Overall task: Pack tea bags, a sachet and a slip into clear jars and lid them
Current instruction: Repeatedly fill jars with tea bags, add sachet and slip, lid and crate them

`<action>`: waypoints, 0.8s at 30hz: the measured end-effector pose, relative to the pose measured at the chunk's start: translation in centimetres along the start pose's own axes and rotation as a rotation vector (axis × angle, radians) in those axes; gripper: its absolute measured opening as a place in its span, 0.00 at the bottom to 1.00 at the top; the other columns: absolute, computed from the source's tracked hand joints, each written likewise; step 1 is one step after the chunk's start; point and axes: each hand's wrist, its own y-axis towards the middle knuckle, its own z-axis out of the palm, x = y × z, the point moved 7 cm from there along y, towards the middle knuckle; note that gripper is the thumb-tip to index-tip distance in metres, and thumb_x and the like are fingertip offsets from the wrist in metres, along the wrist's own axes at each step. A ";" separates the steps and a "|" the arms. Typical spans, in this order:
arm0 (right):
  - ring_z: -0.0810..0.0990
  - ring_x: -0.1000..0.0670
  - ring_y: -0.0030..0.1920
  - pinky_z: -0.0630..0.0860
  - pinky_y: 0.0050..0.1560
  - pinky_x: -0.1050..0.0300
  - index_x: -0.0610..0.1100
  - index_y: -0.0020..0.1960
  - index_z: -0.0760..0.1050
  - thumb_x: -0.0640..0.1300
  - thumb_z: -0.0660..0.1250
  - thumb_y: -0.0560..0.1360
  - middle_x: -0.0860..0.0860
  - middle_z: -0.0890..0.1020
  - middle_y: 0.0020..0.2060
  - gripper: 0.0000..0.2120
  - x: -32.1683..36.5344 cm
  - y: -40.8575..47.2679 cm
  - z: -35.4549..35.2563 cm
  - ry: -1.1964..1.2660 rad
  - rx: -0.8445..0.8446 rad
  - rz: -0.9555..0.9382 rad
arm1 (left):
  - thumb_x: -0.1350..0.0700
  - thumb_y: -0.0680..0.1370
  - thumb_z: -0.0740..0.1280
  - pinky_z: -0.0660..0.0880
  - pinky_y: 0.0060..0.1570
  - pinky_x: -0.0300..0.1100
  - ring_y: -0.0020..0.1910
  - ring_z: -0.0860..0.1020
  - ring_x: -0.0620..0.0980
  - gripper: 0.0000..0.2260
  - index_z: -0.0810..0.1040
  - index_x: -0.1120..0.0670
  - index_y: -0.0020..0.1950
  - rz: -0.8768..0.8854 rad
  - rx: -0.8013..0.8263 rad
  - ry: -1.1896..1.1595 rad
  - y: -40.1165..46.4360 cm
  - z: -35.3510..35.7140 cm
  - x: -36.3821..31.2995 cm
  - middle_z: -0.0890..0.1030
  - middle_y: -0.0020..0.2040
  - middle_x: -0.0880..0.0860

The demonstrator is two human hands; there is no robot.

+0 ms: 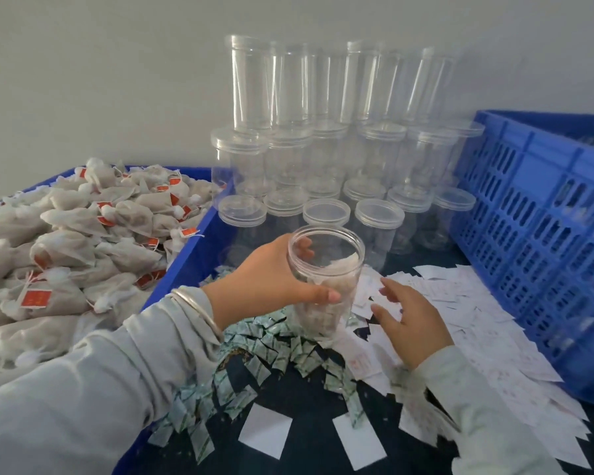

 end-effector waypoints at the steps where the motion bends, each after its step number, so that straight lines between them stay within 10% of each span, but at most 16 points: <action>1: 0.71 0.53 0.63 0.66 0.63 0.59 0.49 0.70 0.68 0.49 0.65 0.77 0.52 0.74 0.65 0.21 -1.2 0.7 0.2 -0.066 0.022 0.047 | 0.33 0.52 0.74 0.64 0.48 0.26 0.55 0.74 0.37 0.47 0.68 0.47 0.68 -0.013 -0.001 0.013 0.4 0.3 0.1 0.75 0.57 0.40; 6: 0.67 0.52 0.68 0.62 0.68 0.56 0.51 0.69 0.70 0.59 0.65 0.74 0.55 0.70 0.68 0.25 -2.9 1.4 3.3 -0.355 0.219 0.059 | 0.37 0.58 0.78 0.66 0.45 0.29 0.54 0.75 0.39 0.40 0.68 0.47 0.66 -0.076 0.018 0.054 1.6 1.2 1.1 0.76 0.56 0.40; 24: 0.72 0.49 0.51 0.67 0.48 0.58 0.47 0.54 0.82 0.47 0.63 0.78 0.50 0.78 0.48 0.11 -0.4 6.2 2.4 -0.239 -0.107 0.010 | 0.30 0.52 0.74 0.66 0.52 0.36 0.57 0.75 0.43 0.48 0.67 0.47 0.69 -0.146 -0.013 0.087 5.9 -0.9 3.5 0.77 0.60 0.42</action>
